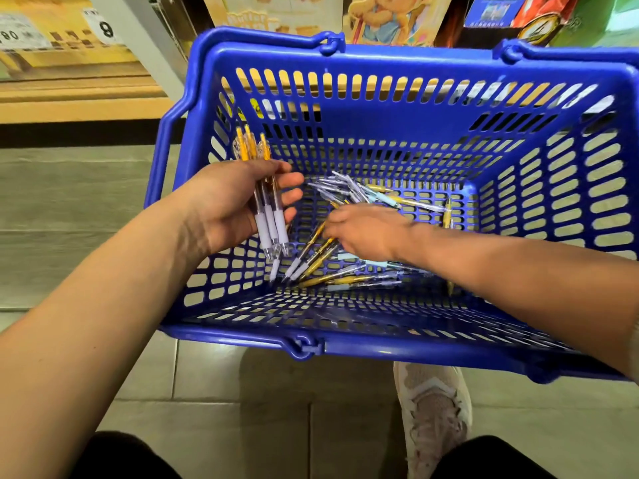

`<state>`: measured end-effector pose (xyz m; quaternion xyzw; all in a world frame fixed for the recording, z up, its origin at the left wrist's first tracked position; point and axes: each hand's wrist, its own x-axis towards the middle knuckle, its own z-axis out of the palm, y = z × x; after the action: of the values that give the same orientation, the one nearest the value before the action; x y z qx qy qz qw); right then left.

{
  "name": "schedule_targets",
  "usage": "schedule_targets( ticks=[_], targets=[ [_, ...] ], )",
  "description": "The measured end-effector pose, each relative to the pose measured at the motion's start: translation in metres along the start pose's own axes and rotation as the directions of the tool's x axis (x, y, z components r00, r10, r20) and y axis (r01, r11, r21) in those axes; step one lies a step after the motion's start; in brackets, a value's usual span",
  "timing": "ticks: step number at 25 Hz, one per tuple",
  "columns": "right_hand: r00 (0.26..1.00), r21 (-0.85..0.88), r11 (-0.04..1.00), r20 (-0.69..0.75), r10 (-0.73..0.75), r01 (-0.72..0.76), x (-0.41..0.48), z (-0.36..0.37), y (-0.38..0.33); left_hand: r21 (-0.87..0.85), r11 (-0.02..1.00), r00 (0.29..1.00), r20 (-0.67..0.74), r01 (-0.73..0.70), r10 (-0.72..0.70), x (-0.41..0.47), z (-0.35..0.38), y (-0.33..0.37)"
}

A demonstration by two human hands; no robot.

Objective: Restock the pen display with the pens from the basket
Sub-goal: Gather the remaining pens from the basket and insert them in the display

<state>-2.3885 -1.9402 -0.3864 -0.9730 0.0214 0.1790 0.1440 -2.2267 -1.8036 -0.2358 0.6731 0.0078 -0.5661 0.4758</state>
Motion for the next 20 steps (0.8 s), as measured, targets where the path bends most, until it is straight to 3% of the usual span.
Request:
schedule_targets(
  ticks=[4, 8, 13, 15, 17, 20],
  targets=[
    [0.989, 0.005, 0.992, 0.073, 0.129, -0.130, 0.031, 0.015, -0.022, -0.007, 1.000, 1.000, -0.003, -0.005, 0.005, -0.002, -0.001, -0.003],
    [0.961, 0.194, 0.950, 0.177, 0.213, -0.246, 0.038, 0.013, -0.006, -0.008, 1.000, 1.000, 0.000, -0.011, 0.011, -0.004, -0.002, -0.005],
    [0.963, 0.439, 0.857, 0.136, 0.233, -0.269, 0.021, -0.001, 0.011, -0.020, 1.000, 1.000, -0.006, -0.017, 0.017, -0.004, -0.002, -0.005],
    [0.958, 0.624, 0.736, 0.078, 0.277, -0.263, 0.012, -0.016, 0.013, -0.012, 1.000, 1.000, -0.003, -0.019, 0.019, -0.004, 0.000, -0.006],
    [0.938, 0.824, 0.528, 0.013, 0.347, -0.206, 0.003, -0.038, 0.009, 0.004, 1.000, 1.000, 0.002, -0.027, 0.027, -0.004, 0.001, -0.008],
    [0.928, 0.964, 0.247, -0.003, 0.372, -0.096, -0.003, -0.067, 0.000, 0.046, 0.998, 0.998, -0.029, -0.053, 0.054, -0.002, 0.002, -0.011]
  ],
)
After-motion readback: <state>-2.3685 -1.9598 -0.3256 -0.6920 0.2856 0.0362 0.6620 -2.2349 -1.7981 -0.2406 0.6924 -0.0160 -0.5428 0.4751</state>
